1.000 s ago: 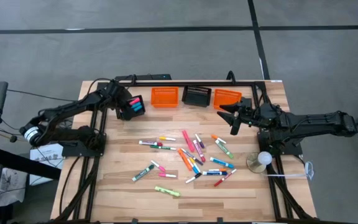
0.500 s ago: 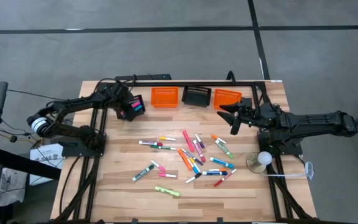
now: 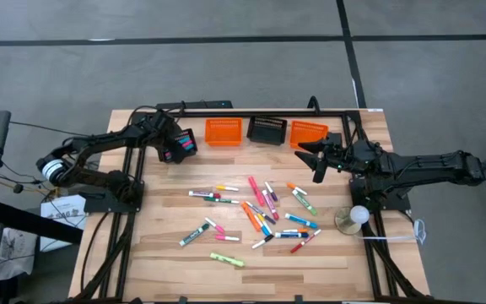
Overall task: Pick & Place Markers
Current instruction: Put the large orange highlighter pen into the left black bin
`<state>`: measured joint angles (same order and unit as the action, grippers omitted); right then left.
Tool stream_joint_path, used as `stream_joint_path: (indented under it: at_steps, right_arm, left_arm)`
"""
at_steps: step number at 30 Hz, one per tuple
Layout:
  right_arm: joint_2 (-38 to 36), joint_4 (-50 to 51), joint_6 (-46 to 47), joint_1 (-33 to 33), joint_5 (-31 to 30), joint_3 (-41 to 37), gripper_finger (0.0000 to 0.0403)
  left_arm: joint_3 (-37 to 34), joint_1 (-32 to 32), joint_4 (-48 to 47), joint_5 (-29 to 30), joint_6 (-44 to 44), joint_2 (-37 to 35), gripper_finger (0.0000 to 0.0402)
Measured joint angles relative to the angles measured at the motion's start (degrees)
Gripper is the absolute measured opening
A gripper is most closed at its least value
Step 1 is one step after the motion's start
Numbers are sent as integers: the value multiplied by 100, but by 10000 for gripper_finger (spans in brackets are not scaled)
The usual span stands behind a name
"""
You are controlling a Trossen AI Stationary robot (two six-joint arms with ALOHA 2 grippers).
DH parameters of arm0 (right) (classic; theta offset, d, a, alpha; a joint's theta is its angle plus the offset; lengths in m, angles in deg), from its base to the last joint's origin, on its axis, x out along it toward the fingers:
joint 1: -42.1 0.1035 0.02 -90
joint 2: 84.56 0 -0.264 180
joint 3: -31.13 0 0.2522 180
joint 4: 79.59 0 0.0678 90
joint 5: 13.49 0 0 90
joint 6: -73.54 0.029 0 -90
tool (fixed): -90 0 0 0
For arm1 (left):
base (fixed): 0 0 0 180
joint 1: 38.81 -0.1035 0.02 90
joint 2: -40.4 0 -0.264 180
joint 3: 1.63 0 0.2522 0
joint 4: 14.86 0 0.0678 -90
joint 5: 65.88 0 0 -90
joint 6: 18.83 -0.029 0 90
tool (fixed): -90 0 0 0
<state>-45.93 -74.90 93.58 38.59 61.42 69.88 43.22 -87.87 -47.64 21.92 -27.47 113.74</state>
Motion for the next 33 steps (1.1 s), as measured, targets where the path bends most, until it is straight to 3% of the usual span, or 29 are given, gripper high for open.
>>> stream_joint_path:
  at_steps: [7, 16, 24, 33]
  right_arm:
    - [0, -1, 0, 0, 0, 0, 184]
    - [0, -1, 0, 0, 2, 0, 184]
    - [95, -38, -1, 1, 9, -1, 184]
    - [549, -78, -2, 0, 15, -2, 184]
  left_arm:
    - [0, 43, 6, -88, 491, -644, 240]
    - [2, 665, 41, -520, 1235, -2320, 250]
    - [2, 2049, 228, -500, 2056, -3023, 246]
    - [2, 4037, 1297, 480, 2779, -2379, 241]
